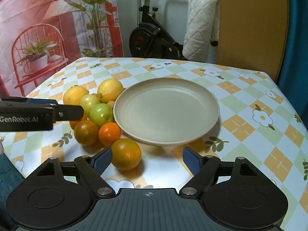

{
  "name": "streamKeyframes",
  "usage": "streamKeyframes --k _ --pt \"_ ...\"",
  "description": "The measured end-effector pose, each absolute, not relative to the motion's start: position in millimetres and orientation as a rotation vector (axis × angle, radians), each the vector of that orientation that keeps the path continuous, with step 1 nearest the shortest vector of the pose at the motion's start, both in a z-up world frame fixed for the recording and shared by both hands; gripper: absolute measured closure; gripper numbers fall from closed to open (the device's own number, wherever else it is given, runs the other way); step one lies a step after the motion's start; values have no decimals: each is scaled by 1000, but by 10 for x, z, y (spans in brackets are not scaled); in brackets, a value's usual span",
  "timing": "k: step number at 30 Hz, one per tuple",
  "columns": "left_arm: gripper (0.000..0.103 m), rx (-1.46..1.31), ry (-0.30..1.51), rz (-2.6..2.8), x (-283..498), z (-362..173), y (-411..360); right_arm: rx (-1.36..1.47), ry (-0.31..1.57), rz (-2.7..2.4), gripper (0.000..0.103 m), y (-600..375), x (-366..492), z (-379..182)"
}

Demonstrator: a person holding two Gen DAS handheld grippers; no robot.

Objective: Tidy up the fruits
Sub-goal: 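Move the left gripper toward the dark orange beside the fruit pile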

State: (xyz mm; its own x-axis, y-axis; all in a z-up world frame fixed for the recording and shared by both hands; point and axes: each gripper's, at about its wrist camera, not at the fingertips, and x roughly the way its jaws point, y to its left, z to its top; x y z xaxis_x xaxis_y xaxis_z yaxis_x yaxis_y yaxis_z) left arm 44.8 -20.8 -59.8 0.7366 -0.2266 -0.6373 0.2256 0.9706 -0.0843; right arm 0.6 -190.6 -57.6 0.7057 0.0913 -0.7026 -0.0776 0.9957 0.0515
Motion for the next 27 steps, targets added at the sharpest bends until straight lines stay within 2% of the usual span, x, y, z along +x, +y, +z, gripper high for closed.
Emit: streamKeyframes --k 5,9,11,14,18,27 --pt "36 2 732 -262 451 -661 -237 17 800 117 35 -1900 17 -617" --pt "36 -12 744 -270 462 -685 -228 3 798 133 39 -1873 1 -626" --pt "37 -14 739 -289 455 -685 -232 -10 796 151 45 -1848 -6 -633" --pt "45 -8 734 -324 441 -689 -270 -32 794 174 53 -1803 -12 -645" --pt "53 -15 745 -360 465 -724 -328 -44 793 190 55 -1780 -12 -660" --pt "53 -12 769 -427 526 -766 -437 -38 788 217 62 -1784 13 -709"
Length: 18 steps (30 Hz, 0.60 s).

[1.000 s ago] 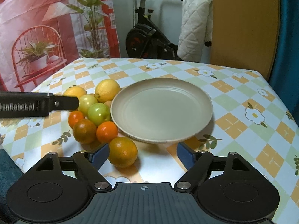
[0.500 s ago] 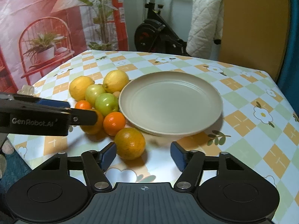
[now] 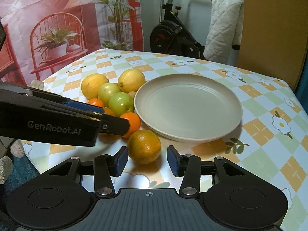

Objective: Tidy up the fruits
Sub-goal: 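Move the left gripper toward the dark orange beside the fruit pile, then close the left gripper around the dark orange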

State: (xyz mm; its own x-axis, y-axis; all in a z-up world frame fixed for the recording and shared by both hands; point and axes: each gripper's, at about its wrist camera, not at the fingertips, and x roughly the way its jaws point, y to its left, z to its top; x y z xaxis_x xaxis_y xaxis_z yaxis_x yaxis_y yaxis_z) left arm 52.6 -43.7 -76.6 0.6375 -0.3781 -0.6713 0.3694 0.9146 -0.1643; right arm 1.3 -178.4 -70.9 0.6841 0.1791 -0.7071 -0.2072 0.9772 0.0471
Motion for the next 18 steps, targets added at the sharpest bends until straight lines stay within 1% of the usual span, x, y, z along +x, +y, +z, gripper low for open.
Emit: streamKeyframes --k 3,4,5,18 --pt "56 -2 771 -464 509 -769 -475 -25 788 221 63 -1808 24 -727" --pt "61 2 774 -475 508 -777 -492 -21 787 222 63 -1813 25 -729" --pt "61 4 779 -488 514 -788 -509 -18 787 223 63 -1811 26 -735" --pt "62 -20 830 -550 621 -907 -572 13 785 242 64 -1839 49 -782"
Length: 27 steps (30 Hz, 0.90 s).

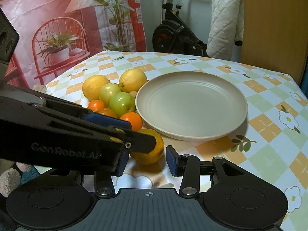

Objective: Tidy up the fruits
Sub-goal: 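Close the left gripper around the dark orange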

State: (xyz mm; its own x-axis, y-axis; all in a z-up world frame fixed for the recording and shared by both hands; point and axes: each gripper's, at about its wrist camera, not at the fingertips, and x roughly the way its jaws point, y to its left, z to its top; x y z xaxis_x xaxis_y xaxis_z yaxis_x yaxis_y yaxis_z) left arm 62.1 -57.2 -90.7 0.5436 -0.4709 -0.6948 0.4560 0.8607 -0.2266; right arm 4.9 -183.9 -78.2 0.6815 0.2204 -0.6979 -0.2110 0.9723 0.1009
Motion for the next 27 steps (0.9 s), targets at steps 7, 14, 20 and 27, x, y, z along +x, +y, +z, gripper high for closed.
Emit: streamKeyframes --k 7,14,20,27 --pt "65 -32 830 -549 649 -930 -569 34 784 237 65 -1855 70 -811" --pt "66 -33 818 -559 615 -874 -581 29 771 227 66 -1855 36 -770" --pt "66 -43 797 -570 590 -764 -599 15 740 213 66 -1861 -26 -666" --pt "66 -38 781 -594 724 -644 -719 1 709 179 66 -1961 38 -548"
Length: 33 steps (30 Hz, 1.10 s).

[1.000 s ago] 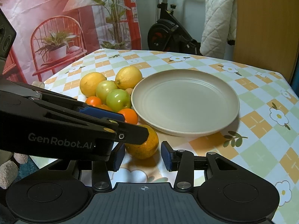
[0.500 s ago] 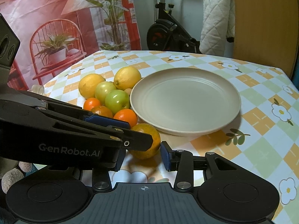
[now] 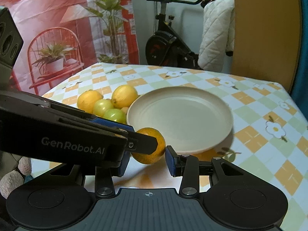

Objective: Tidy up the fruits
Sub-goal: 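Close the left gripper around the dark orange, then carry the dark orange onto the beige plate and open the left gripper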

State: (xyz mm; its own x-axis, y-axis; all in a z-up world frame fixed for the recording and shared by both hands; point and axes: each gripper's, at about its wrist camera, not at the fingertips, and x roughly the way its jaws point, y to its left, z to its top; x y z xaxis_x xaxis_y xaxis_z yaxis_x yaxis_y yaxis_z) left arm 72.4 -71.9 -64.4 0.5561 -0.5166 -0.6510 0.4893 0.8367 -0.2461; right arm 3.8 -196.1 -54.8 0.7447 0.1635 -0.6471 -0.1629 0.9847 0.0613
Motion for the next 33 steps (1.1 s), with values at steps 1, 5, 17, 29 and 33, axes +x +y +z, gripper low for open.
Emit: streamKeyframes --k 1,5,17,29,33 --pt "66 -38 781 -597 758 -638 -743 -4 705 173 66 -1984 55 -533" --pt "66 -50 790 -604 935 -613 -854 -17 699 149 66 -2098 164 -512" --pt "75 -45 833 -646 1437 -740 -1211 -24 758 159 81 -2297 679 -620" --pt "77 -102 836 -619 1673 -736 -1106 -86 768 151 75 -2281 914 -713" --pt "76 -98 799 -571 1720 -631 -973 -113 776 82 75 -2380 949 -757"
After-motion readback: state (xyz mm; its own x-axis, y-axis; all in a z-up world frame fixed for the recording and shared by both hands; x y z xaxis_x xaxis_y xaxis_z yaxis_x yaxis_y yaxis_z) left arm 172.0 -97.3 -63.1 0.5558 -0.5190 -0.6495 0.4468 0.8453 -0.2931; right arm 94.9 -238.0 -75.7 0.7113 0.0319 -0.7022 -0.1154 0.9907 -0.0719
